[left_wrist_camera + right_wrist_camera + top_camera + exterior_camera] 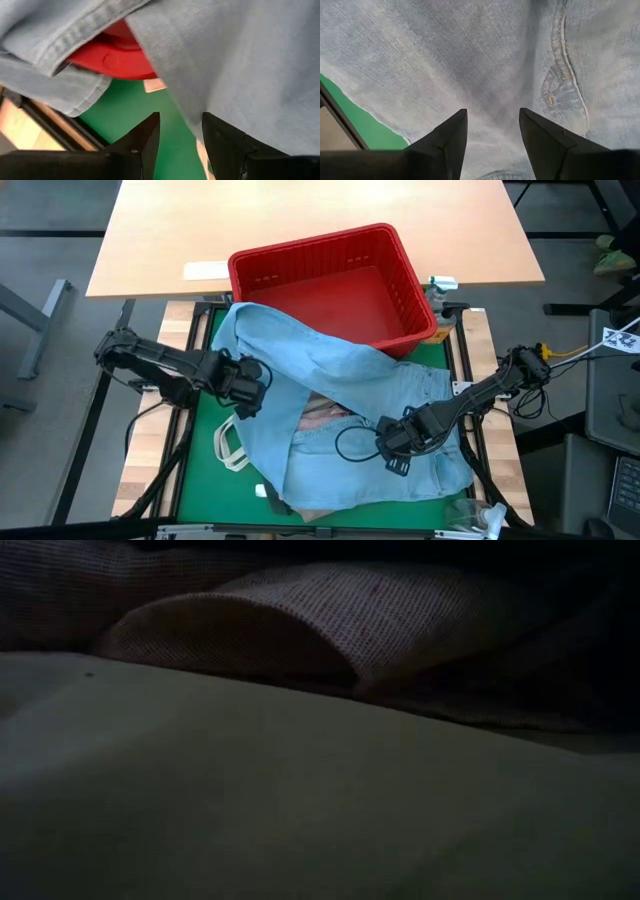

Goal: Fold laundry
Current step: Fold the blue jeans

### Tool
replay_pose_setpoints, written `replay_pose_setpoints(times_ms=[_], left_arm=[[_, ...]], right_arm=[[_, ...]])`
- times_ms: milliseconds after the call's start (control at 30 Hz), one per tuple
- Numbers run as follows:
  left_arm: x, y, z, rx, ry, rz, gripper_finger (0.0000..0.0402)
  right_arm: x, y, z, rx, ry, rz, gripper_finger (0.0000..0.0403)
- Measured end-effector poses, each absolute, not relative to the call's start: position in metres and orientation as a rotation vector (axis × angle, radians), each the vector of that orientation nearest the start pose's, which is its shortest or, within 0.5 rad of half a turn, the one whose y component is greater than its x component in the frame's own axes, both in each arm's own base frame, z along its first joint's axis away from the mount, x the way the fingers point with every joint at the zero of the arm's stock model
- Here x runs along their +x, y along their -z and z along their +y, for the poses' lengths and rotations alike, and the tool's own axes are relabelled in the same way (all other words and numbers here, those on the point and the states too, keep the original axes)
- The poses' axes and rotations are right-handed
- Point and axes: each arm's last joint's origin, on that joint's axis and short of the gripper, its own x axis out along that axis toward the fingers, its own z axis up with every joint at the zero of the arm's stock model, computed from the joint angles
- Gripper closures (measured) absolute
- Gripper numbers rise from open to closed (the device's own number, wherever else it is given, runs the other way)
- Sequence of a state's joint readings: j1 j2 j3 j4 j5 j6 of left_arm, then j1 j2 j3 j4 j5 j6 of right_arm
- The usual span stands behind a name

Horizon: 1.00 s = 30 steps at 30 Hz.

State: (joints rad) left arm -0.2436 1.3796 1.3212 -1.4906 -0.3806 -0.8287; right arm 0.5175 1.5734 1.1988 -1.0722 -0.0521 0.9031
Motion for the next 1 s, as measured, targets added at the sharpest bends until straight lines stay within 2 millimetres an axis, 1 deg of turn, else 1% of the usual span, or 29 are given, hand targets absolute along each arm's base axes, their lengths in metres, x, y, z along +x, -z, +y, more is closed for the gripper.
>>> replay_pose_setpoints(times_ms=[200,367,467,600,667,800,1000], left_arm=[[0.219,-0.314,-0.037,-0.205,-0.678,1.288,0.026],[0.227,-0.314,-0.035,-0.189,-0.62,1.242,0.0266],[0.229,-0.315,-0.036,-0.173,-0.593,1.23,0.0296],[0.229,-0.314,-0.036,-0.166,-0.56,1.25,0.0372],[0.227,-0.317,-0.037,-0.18,-0.54,1.268,0.0391],[0.222,-0.332,-0.039,-0.199,-0.452,1.307,0.0395],[0.212,-0.37,-0.049,-0.219,-0.206,1.343,0.0397]], right_arm=[[0.245,-0.238,0.141,0.391,0.203,1.488,0.0221],[0.245,-0.238,0.141,0.391,0.202,1.487,0.0221],[0.245,-0.238,0.141,0.391,0.202,1.487,0.0221],[0.245,-0.238,0.141,0.391,0.202,1.487,0.0221],[0.245,-0.238,0.141,0.391,0.202,1.486,0.0221],[0.247,-0.238,0.142,0.403,0.188,1.466,0.0221],[0.261,-0.242,0.15,0.473,0.099,1.334,0.0221]])
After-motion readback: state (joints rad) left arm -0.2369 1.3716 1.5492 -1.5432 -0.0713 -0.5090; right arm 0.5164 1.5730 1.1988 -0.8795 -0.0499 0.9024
